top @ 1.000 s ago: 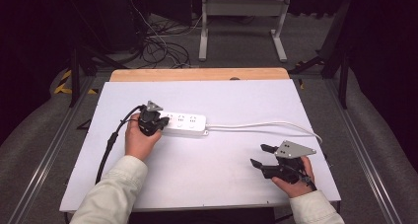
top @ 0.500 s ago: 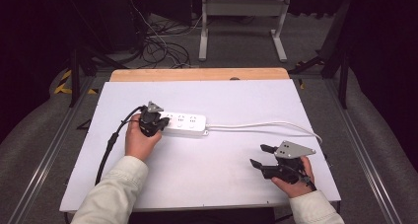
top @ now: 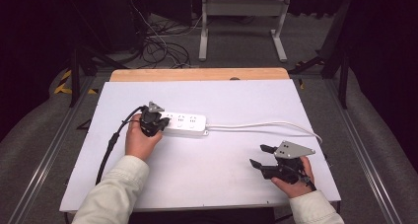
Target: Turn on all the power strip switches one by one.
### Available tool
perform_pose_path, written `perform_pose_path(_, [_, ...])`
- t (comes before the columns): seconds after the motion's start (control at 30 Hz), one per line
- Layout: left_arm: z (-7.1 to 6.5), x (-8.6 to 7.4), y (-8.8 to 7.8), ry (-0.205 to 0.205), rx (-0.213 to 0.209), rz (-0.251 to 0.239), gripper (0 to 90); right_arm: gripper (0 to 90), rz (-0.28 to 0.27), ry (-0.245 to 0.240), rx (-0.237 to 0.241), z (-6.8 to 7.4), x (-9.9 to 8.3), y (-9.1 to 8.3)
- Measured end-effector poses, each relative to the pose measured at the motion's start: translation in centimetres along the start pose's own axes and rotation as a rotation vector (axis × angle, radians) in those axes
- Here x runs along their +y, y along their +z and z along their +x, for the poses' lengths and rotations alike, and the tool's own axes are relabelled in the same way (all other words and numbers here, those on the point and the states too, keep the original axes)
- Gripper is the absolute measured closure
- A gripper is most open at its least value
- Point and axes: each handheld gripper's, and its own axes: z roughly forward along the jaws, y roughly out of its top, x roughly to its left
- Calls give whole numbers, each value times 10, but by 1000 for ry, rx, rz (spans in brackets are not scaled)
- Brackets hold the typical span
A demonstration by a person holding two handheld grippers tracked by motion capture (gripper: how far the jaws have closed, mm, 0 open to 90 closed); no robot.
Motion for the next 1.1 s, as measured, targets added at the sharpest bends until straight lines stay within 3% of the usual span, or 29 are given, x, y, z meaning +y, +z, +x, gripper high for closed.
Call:
perform_pose_path(0.33, [-1,2,1,-33,-5,16,900,361,-1,3,-1,0,0,0])
perform_pose_path(0.67, [-4,5,1,-14,16,45,900,360,-2,3,-1,0,0,-1])
perform_pose_path(0.73, [-2,5,1,-20,4,42,900,360,-2,4,-1,0,0,-1])
perform_pose_path(0.83, [3,5,-2,-25,-32,32,899,361,-5,3,-1,0,0,-1])
perform_pose_path(0.93, [3,6,-9,-12,-3,3,899,360,-7,1,-1,-1,0,-2])
perform_pose_path(1.1, [-3,10,-17,-36,-44,-55,899,360,-5,-3,-4,0,1,-2])
